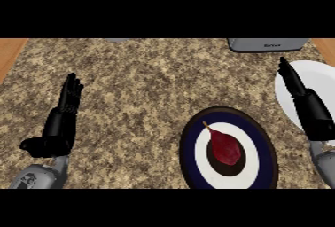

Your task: Pick the pear from the plate and place it in the plate

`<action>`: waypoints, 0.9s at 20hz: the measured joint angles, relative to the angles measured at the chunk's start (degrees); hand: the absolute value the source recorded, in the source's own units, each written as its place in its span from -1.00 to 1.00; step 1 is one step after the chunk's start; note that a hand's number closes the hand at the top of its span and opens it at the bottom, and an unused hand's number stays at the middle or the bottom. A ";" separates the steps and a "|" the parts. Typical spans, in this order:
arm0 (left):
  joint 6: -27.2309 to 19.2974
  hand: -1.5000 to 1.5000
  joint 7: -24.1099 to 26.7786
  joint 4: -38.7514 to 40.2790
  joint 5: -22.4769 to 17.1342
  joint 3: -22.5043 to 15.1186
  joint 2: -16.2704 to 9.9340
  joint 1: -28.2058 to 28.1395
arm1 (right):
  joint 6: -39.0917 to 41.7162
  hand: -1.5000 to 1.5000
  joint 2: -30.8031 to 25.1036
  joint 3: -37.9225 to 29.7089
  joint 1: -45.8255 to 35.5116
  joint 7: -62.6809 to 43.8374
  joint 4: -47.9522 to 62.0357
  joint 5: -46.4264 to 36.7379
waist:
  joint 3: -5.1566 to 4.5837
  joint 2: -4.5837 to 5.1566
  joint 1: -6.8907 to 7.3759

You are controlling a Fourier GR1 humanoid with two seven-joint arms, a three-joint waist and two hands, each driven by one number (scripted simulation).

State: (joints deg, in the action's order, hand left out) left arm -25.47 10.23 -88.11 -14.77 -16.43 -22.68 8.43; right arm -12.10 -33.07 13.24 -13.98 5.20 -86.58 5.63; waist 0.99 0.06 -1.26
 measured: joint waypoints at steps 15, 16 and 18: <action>6.55 0.00 -11.33 6.07 0.93 -1.50 -3.67 6.05 | 2.06 -1.00 18.29 15.52 -2.97 -13.29 -1.85 3.22 | -1.04 0.04 1.54; 7.16 0.00 -11.49 7.25 1.10 -1.02 -3.40 6.87 | 1.58 -1.00 18.78 16.79 -1.11 -12.93 -3.02 2.07 | -1.03 0.01 1.34; 8.14 0.00 -12.04 7.80 1.71 -0.43 -2.85 7.02 | 1.64 -1.00 18.38 17.31 0.78 -12.05 -3.91 -0.28 | -1.01 -0.03 1.21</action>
State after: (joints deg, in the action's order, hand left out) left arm -17.33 -1.81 -80.31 -13.06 -16.86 -25.53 15.46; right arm -10.45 -14.70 30.54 -13.20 -6.85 -90.50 5.35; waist -0.02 0.03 -0.05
